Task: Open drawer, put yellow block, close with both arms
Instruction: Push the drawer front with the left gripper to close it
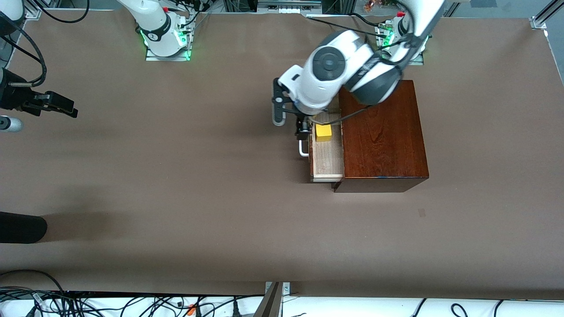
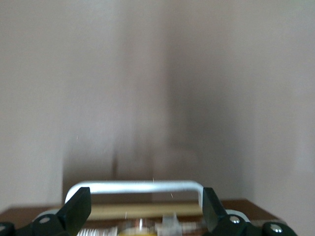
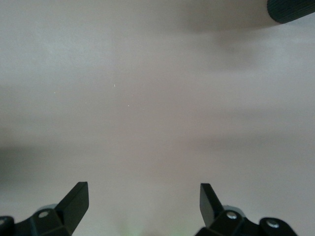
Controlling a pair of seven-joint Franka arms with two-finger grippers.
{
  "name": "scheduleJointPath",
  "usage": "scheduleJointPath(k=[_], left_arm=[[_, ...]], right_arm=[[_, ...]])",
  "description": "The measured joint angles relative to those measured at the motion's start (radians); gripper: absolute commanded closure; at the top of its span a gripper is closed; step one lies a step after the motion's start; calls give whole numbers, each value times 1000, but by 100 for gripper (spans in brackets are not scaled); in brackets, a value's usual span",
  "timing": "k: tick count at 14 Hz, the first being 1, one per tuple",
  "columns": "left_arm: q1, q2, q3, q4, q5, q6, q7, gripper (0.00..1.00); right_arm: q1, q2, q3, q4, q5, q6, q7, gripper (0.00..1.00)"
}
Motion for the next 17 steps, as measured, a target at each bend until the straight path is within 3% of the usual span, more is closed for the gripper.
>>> scheduleJointPath(k=[7,17], left_arm=[[-51,106,10,0,167,43,6,0],[-43,136,11,6,206,18,7,0]], right_arm=[[0,0,12,0,-4,0,4,0],[-5,0,18,-2,-5,0,9,0]])
